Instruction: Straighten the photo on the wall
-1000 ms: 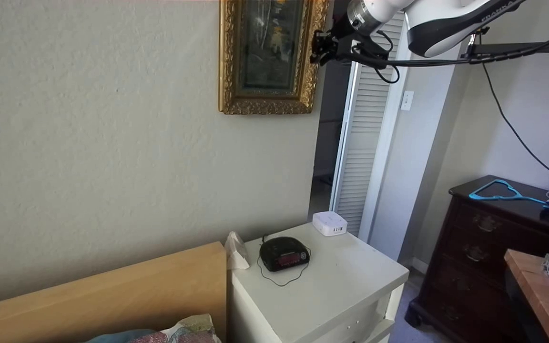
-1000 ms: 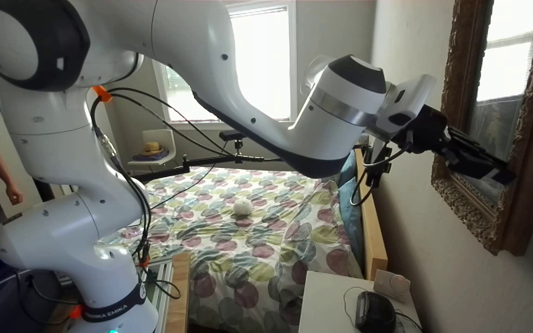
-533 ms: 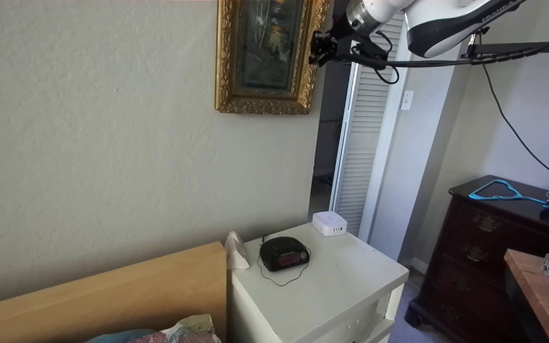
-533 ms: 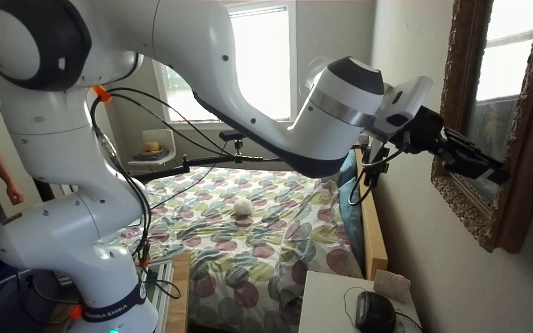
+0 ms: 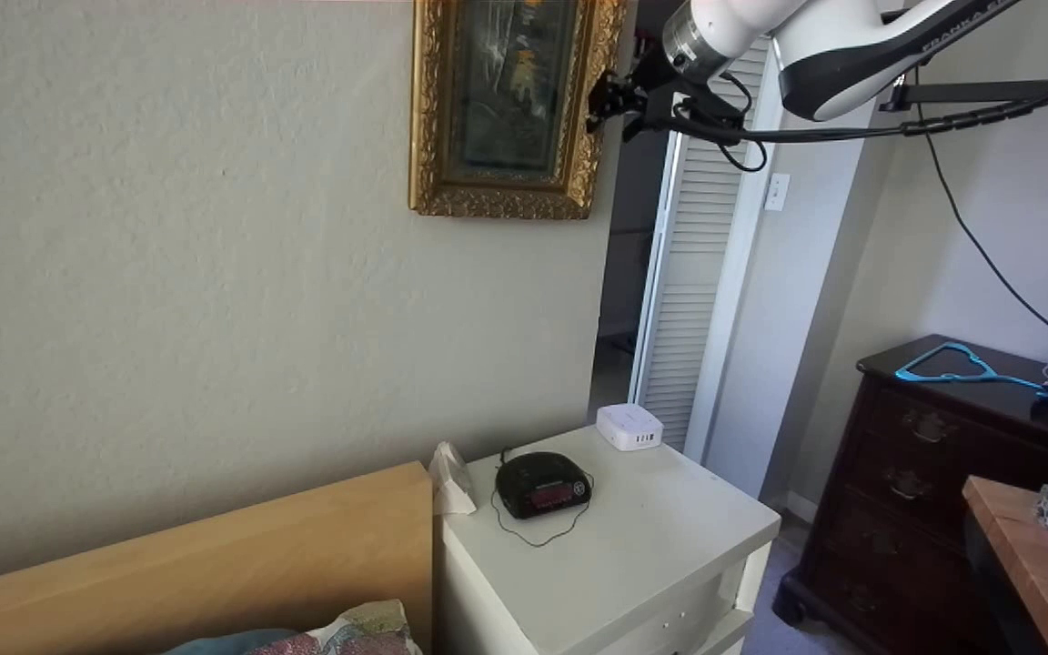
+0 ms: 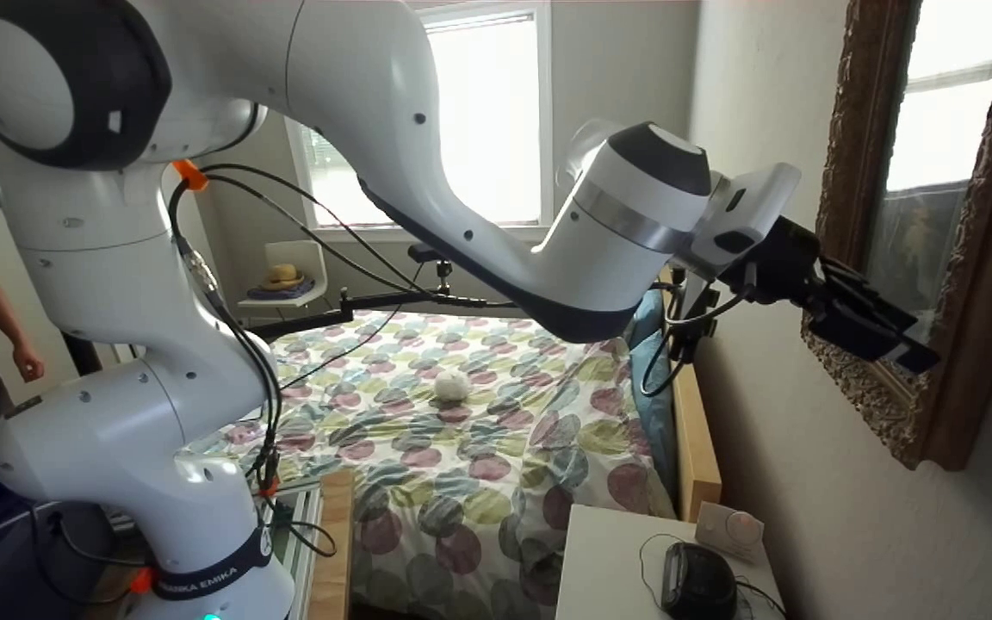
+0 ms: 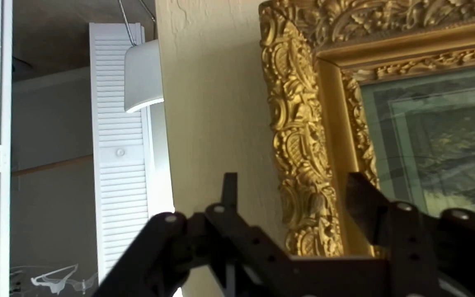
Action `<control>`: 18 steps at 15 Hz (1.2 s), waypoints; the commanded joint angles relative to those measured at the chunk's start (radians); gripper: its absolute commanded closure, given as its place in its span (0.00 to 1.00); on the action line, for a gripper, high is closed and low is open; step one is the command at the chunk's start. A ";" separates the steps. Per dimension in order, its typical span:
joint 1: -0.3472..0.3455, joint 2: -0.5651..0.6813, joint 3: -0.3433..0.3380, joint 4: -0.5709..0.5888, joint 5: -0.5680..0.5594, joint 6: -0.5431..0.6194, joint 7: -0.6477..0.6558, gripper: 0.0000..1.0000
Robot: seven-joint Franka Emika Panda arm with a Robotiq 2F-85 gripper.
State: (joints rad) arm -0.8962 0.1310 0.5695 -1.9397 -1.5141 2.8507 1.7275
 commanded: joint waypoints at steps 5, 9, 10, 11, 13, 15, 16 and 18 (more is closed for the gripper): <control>-0.054 -0.164 -0.011 -0.164 0.127 0.123 -0.099 0.00; -0.071 -0.308 -0.040 -0.286 0.186 0.256 -0.096 0.00; -0.069 -0.339 -0.051 -0.311 0.190 0.280 -0.088 0.00; -0.064 -0.371 -0.064 -0.338 0.202 0.298 -0.087 0.00; -0.056 -0.422 -0.089 -0.382 0.204 0.318 -0.080 0.00; -0.045 -0.460 -0.116 -0.419 0.212 0.336 -0.087 0.00; -0.040 -0.471 -0.127 -0.431 0.210 0.346 -0.089 0.00; -0.026 -0.486 -0.143 -0.448 0.209 0.362 -0.095 0.00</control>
State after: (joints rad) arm -0.9455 -0.2933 0.4578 -2.3279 -1.3403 3.1818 1.6449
